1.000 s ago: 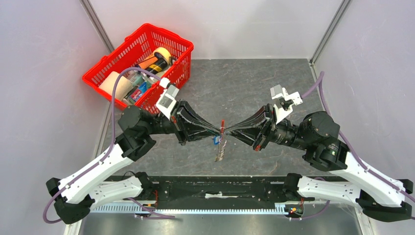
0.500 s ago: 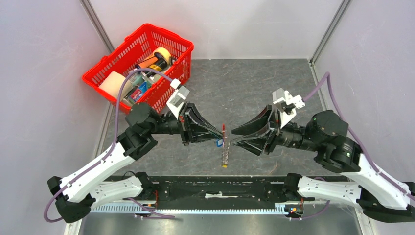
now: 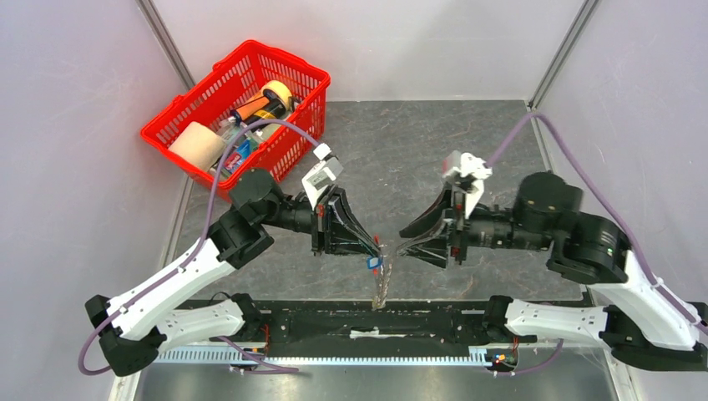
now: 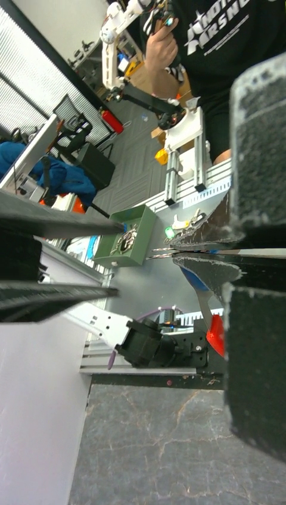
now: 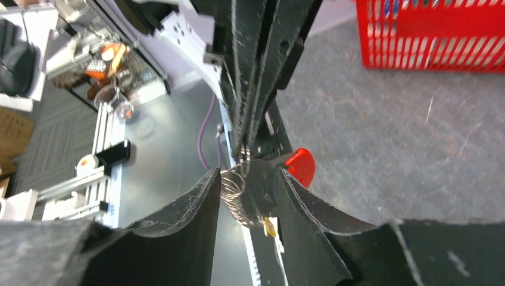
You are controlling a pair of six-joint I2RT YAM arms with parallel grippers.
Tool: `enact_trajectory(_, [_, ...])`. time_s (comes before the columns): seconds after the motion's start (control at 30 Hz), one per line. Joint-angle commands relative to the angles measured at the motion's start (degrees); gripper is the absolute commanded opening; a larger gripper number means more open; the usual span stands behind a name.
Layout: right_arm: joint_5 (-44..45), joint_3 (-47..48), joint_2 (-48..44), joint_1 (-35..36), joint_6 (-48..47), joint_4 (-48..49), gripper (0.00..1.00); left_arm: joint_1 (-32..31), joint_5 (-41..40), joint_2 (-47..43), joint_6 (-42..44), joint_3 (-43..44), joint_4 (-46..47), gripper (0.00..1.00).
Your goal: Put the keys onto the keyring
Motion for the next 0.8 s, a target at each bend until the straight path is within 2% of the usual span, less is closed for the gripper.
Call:
enact_trajectory(0.0, [-3.94, 1.55, 2.13, 0.24, -1.41, -5.08, 0.47, -0.17, 5.31, -0.01, 1.86, 0.83, -0.03, 0.02])
enact_trajectory(0.43, [-9.81, 1.98, 4.57, 0.19, 1.94, -3.55, 0.43, -0.48, 7.55, 0.29, 4.83, -1.51, -3.12, 0.02])
enact_trajectory(0.77, [-9.04, 1.30, 5.95, 0.24, 3.47, -1.53, 0.35, -0.44, 7.81, 0.56, 5.68, -1.30, -3.67, 0.02])
